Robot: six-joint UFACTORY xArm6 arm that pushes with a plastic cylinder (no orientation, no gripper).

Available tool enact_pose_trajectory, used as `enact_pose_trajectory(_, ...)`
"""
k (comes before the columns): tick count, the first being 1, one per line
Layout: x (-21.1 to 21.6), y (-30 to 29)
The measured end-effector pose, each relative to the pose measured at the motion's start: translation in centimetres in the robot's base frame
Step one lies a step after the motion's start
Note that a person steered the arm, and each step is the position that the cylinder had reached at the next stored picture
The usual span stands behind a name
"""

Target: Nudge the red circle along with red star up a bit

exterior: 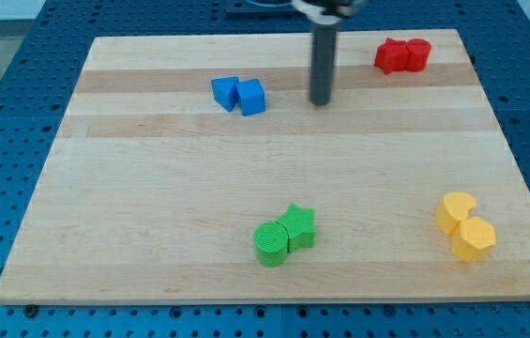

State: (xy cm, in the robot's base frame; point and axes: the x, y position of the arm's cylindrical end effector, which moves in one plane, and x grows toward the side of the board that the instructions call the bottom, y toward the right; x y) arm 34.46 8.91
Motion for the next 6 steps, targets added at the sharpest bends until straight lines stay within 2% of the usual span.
enact_pose_trajectory(2,1.0,10.4)
enact_pose_trajectory(3,1.0,11.6)
enact_pose_trajectory(4,-0.1,13.6)
enact_pose_trajectory(5,-6.7,15.0)
enact_pose_trajectory(6,-6.8,15.1)
